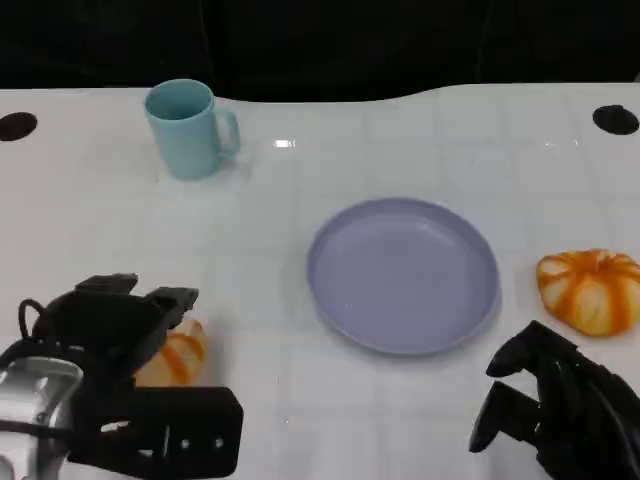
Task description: Grasp the bread from the table and place it into the plate.
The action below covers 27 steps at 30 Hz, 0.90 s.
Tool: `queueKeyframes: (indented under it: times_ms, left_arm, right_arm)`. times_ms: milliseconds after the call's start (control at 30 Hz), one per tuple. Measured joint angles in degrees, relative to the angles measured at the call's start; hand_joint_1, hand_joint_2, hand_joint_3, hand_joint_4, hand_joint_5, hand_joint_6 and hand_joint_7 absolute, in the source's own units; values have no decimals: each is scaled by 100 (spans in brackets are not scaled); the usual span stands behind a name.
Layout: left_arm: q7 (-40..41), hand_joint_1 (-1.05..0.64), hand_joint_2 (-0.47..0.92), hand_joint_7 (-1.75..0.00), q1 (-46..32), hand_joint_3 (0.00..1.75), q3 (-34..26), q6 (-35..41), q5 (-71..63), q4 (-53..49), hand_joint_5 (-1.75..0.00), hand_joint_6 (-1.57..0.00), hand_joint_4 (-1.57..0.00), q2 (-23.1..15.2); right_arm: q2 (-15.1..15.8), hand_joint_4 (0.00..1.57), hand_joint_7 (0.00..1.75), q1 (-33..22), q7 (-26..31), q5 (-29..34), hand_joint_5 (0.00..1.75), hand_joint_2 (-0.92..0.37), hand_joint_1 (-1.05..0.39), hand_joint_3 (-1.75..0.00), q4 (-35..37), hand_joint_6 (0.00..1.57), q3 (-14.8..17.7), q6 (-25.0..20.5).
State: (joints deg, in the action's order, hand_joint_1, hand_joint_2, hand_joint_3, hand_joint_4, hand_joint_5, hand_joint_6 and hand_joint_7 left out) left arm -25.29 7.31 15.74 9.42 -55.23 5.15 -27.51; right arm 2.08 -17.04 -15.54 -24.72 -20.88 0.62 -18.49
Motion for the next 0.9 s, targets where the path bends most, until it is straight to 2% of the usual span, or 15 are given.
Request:
queueKeyframes:
  times_ms: [367,467,733,900]
  left_arm:
    - [789,-38,81,0,768,0,372,-296,266,-1741,-4,-9,-3,218]
    - [958,-44,82,0,940,0,456,-384,382,-2101,-4,-9,-4,233]
    - [1450,-47,84,-2,1357,1,625,-729,657,-3029,-9,-15,-10,276]
    - [1685,-38,91,-5,1426,4,633,-906,886,-3311,-13,-25,-19,275]
  right_arm:
    - [-4,61,167,-37,-16,-5,175,-92,-53,-44,-4,40,7,2]
    - [-3,61,167,-47,-20,-4,175,-92,-53,-44,-3,40,9,5]
    - [-1,61,166,-61,-35,-6,175,-92,-53,-44,-5,40,27,5]
    - [-1,60,167,-67,-36,-6,175,-92,-53,-43,-7,40,31,5]
